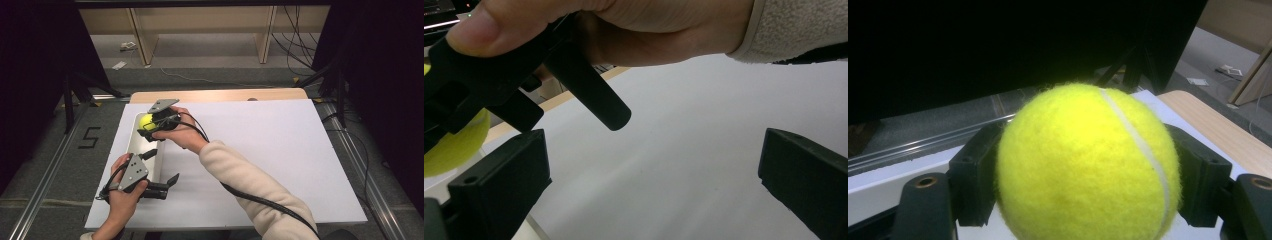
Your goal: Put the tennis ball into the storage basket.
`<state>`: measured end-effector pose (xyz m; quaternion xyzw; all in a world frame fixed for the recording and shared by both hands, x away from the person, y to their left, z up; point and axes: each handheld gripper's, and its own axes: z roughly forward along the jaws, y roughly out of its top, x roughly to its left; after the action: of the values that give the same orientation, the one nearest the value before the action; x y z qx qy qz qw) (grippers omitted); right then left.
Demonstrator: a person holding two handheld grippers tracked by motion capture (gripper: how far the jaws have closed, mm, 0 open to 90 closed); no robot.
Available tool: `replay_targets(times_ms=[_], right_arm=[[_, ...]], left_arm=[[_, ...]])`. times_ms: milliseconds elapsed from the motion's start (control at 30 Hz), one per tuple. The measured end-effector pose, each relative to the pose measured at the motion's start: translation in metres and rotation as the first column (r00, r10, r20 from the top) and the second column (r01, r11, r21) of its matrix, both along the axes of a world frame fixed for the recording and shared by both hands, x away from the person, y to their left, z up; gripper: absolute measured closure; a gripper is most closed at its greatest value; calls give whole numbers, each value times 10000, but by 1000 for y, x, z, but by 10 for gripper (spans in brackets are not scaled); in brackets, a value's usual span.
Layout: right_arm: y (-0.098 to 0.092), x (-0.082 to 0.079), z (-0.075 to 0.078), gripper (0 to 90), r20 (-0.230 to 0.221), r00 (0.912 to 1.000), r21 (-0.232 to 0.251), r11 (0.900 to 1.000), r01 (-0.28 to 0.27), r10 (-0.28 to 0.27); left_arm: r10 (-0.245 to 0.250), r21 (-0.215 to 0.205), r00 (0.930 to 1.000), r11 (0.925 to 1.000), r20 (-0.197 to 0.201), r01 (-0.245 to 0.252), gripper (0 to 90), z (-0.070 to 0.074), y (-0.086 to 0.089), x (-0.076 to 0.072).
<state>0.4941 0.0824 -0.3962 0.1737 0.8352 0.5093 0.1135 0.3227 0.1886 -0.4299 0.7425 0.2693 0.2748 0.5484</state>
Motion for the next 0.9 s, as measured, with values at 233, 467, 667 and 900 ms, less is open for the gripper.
replay_targets(times_ms=[233, 467, 667, 900], right_arm=[[4, 1, -2, 266, -11, 10000, -56, 10000, -41, 40], [7, 3, -4, 266, -27, 10000, -56, 10000, -11, 11], [10, 5, -8, 266, -126, 9999, -91, 10000, -7, 6], [11, 7, -10, 265, -254, 9997, -116, 9999, -33, 30]], left_arm=[[-12, 2, 10000, 10000, -17, 12, 0, 0, 0, 0], [-14, 24, 10000, 10000, -15, 14, 0, 0, 0, 0], [-18, 15, 10000, 10000, -20, 18, 0, 0, 0, 0], [-40, 35, 10000, 10000, -6, 40, 0, 0, -1, 0]])
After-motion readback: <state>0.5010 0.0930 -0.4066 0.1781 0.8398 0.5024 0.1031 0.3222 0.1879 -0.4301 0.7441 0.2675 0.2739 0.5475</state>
